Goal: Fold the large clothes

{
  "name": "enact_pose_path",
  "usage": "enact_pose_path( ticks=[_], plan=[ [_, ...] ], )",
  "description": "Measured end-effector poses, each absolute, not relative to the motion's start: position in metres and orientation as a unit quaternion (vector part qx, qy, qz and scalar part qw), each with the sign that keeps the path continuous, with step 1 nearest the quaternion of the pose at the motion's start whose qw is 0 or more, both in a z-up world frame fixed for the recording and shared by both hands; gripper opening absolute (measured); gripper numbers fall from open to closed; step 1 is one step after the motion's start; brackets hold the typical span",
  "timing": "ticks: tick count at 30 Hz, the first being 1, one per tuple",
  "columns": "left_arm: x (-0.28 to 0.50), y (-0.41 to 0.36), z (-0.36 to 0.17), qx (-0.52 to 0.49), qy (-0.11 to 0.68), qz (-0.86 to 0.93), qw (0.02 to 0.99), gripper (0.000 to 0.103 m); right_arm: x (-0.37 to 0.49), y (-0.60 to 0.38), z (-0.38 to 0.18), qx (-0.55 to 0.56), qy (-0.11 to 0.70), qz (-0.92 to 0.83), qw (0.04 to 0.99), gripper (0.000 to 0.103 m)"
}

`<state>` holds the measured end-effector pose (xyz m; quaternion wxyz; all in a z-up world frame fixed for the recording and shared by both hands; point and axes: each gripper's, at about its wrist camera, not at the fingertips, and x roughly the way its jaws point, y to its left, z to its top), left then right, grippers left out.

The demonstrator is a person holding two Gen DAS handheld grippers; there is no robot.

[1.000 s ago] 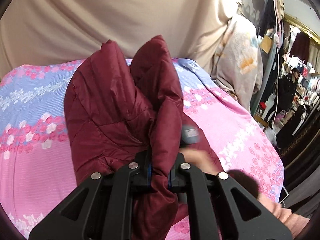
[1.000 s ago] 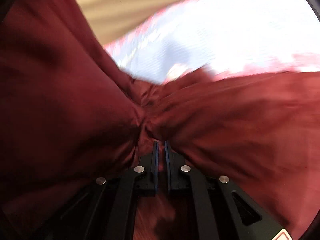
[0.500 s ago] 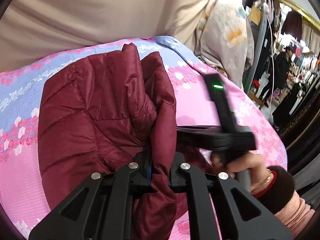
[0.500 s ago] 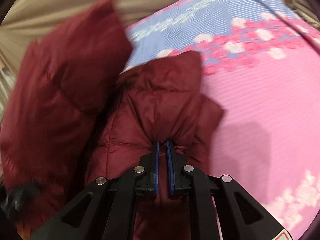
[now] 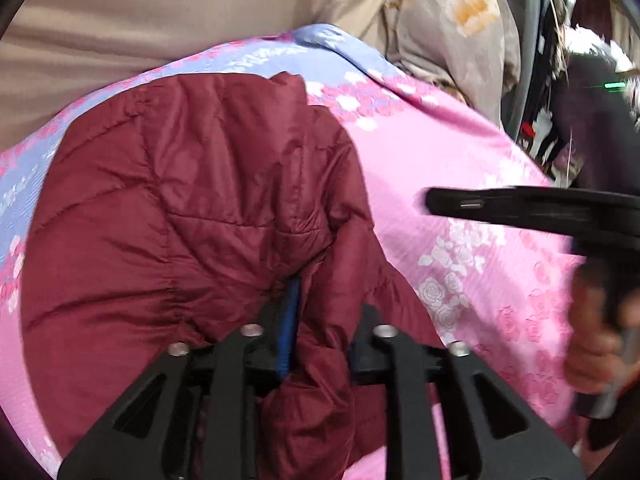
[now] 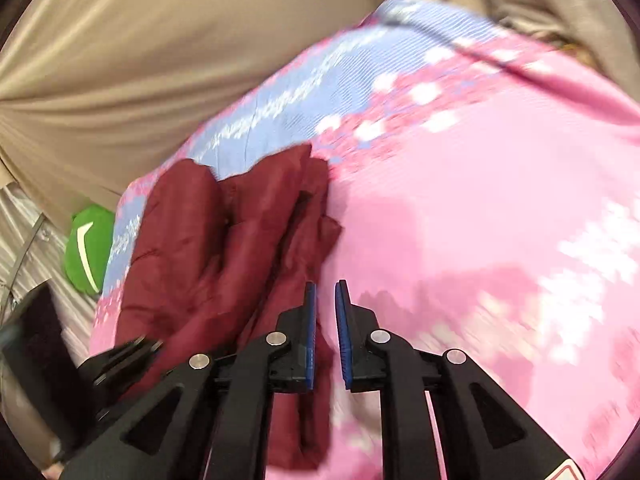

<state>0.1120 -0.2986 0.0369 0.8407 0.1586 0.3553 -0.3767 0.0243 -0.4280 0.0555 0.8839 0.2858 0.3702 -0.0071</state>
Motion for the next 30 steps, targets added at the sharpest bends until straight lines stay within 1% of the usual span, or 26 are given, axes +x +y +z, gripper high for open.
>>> enact_pose_path(
  ticks=[1,2,4,6,7,8,9,10,11,13,15,18,19,20,21,22,23,24,25,27,28,30],
  plan=[
    [0.11,-0.301,0.036,0.158,0.353,-0.383,0.839,0.043,0.015,-0.429,0.059,0.287,0.365,-0.01,0.886,0.014],
    [0.106,-0.3,0.039,0.149,0.352,-0.395,0.836,0.05,-0.004,-0.426,0.065,0.284,0.359,-0.013,0.889,0.014],
    [0.097,-0.285,0.059,0.121,0.346,-0.429,0.826,0.051,-0.013,-0.422,0.072,0.276,0.352,-0.014,0.894,0.016],
    [0.089,-0.256,0.087,0.08,0.325,-0.466,0.819,0.055,-0.023,-0.391,0.088,0.258,0.338,-0.01,0.905,0.024],
    [0.086,-0.235,0.104,0.056,0.307,-0.473,0.824,0.066,-0.035,-0.379,0.101,0.244,0.325,-0.001,0.914,0.033],
    [0.086,-0.219,0.115,0.04,0.293,-0.469,0.832,0.075,-0.004,-0.379,0.102,0.238,0.314,0.006,0.919,0.046],
    [0.085,-0.198,0.127,0.022,0.278,-0.459,0.844,0.077,-0.006,-0.37,0.108,0.231,0.301,0.023,0.925,0.052],
    [0.086,-0.178,0.137,0.009,0.267,-0.442,0.856,0.077,-0.009,-0.364,0.112,0.229,0.295,0.034,0.927,0.061],
    [0.088,-0.161,0.142,0.001,0.265,-0.422,0.867,0.077,-0.016,-0.352,0.117,0.227,0.288,0.055,0.929,0.064],
    [0.096,-0.133,0.142,-0.015,0.276,-0.381,0.882,0.077,-0.023,-0.334,0.118,0.228,0.283,0.091,0.927,0.067],
    [0.105,-0.108,0.13,-0.036,0.298,-0.344,0.89,0.077,-0.019,-0.31,0.119,0.224,0.286,0.121,0.924,0.069],
    [0.117,-0.098,0.103,-0.047,0.332,-0.316,0.888,0.076,-0.009,-0.286,0.11,0.196,0.302,0.127,0.924,0.071],
    [0.119,-0.098,0.092,-0.044,0.342,-0.307,0.887,0.075,-0.004,-0.279,0.103,0.19,0.314,0.118,0.923,0.071],
    [0.119,-0.102,0.086,-0.04,0.348,-0.305,0.885,0.071,0.002,-0.278,0.097,0.188,0.323,0.108,0.921,0.062],
    [0.121,-0.106,0.08,-0.036,0.356,-0.304,0.883,0.069,0.005,-0.278,0.091,0.185,0.33,0.095,0.921,0.045],
    [0.121,-0.11,0.072,-0.034,0.369,-0.307,0.876,0.065,0.006,-0.282,0.087,0.188,0.334,0.089,0.92,0.008],
    [0.118,-0.111,0.069,-0.032,0.371,-0.31,0.875,0.063,0.001,-0.289,0.085,0.209,0.334,0.099,0.914,0.006],
    [0.116,-0.117,0.068,-0.026,0.369,-0.31,0.876,0.062,-0.01,-0.301,0.087,0.237,0.312,0.102,0.914,0.005],
    [0.111,-0.121,0.068,-0.013,0.361,-0.315,0.878,0.058,-0.021,-0.312,0.09,0.249,0.291,0.101,0.918,0.004],
    [0.111,-0.134,0.066,0.002,0.362,-0.323,0.874,0.057,-0.03,-0.328,0.087,0.254,0.285,0.066,0.922,0.004],
    [0.111,-0.144,0.059,0.018,0.371,-0.325,0.87,0.056,-0.029,-0.334,0.079,0.255,0.296,0.052,0.919,0.004],
    [0.115,-0.159,0.046,0.045,0.378,-0.317,0.869,0.052,-0.014,-0.349,0.038,0.275,0.367,0.028,0.888,0.004]
  ],
)
